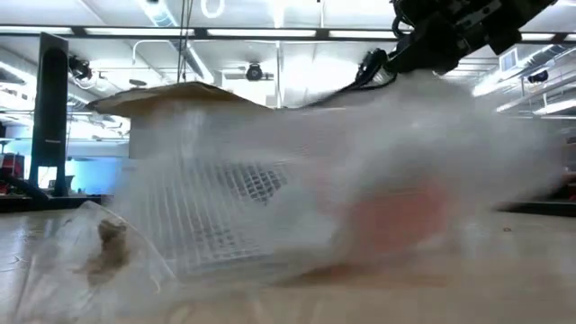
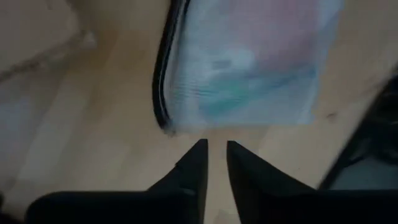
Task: Unpack boxes
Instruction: Close the zip bag
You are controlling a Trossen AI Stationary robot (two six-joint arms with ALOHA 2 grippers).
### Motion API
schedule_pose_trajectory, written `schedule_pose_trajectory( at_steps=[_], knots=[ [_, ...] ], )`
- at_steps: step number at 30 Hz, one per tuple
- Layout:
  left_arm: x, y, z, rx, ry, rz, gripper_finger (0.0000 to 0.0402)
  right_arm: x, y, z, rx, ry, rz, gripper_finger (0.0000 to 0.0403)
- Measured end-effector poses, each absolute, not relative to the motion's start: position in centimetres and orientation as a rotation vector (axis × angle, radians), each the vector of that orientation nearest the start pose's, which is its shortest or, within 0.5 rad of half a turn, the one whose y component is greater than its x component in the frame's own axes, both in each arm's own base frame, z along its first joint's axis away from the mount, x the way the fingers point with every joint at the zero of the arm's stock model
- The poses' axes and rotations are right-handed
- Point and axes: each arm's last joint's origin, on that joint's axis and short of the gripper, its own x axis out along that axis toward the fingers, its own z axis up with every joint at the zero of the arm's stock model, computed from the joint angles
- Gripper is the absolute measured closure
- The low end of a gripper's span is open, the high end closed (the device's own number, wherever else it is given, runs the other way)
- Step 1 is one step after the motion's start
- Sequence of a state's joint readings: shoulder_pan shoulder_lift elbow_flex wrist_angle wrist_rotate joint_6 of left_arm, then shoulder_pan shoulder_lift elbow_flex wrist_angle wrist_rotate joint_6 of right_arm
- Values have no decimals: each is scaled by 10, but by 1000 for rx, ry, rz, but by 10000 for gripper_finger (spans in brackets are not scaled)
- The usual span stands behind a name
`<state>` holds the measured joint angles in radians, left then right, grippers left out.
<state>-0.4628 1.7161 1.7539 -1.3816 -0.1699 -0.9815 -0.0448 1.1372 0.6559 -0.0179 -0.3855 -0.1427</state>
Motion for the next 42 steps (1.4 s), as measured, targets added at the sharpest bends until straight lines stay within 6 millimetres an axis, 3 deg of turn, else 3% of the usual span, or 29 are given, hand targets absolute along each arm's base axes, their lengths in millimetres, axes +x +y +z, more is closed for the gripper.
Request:
schedule_pose_trajectory(
  at_steps=[4, 8, 11, 14, 19, 23, 26, 30, 36, 42],
  knots=[
    [294, -135, 372, -504, 1150, 352, 295, 237, 0, 242, -17, 453, 363, 403],
    [301, -122, 406, -525, 920, 370, 283, 239, 0, 249, -40, 423, 365, 403],
    [317, -109, 412, -492, 788, 377, 283, 240, -1, 251, -65, 402, 364, 403],
    [344, -94, 399, -434, 749, 378, 283, 240, -2, 250, -66, 403, 358, 403],
    [398, -69, 355, -346, 794, 268, 282, 240, -5, 250, -65, 402, 347, 403],
    [423, -45, 324, -335, 883, 197, 275, 240, -6, 250, -65, 402, 347, 403],
    [429, -32, 313, -313, 919, 192, 265, 240, -6, 250, -65, 403, 347, 403],
    [430, -27, 316, -273, 903, 180, 260, 240, -5, 250, -65, 403, 348, 403],
    [435, -29, 320, -180, 854, 14, 261, 240, -5, 251, -65, 401, 350, 403],
    [435, -29, 320, -142, 855, 14, 280, 240, -5, 251, -65, 401, 348, 403]
  ],
)
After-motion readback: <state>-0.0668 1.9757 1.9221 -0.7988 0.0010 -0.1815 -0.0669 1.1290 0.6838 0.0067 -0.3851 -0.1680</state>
